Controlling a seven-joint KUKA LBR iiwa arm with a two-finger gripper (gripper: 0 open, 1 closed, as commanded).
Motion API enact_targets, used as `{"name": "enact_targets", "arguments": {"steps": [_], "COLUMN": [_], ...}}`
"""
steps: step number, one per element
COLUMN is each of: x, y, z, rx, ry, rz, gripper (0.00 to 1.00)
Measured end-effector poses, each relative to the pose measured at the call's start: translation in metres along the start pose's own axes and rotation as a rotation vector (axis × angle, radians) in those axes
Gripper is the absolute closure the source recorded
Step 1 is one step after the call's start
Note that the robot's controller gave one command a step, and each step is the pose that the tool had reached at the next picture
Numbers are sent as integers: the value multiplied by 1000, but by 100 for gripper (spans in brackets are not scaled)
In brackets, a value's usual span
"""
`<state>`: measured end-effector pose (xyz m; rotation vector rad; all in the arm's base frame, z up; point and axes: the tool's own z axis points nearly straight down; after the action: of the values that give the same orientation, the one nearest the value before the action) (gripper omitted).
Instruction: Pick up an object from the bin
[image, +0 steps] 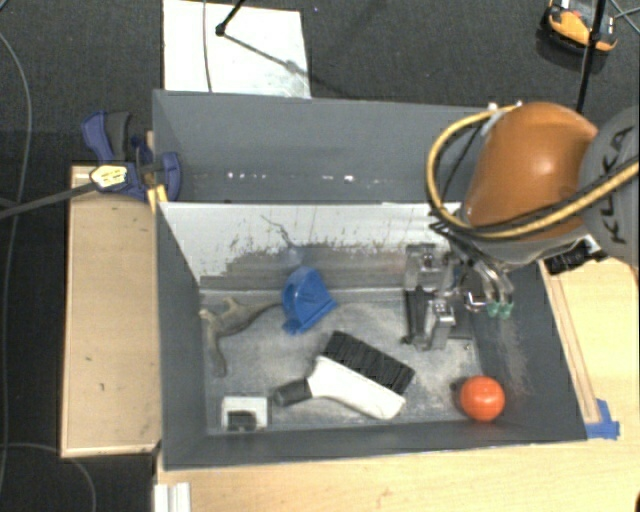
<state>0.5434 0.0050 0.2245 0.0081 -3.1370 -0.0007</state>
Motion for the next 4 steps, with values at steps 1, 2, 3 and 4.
{"name": "enact_targets", "arguments": {"steps": [1,2,3,4], "x": [-2,8,28,24], "y": [0,11,31,38], "z": [-4,61,74,83], "rx": [0,-1,-1,-2], "ry": [-8,-10,-6,-11], "rz": [0,47,67,190], "gripper": [0,0,0,0]}}
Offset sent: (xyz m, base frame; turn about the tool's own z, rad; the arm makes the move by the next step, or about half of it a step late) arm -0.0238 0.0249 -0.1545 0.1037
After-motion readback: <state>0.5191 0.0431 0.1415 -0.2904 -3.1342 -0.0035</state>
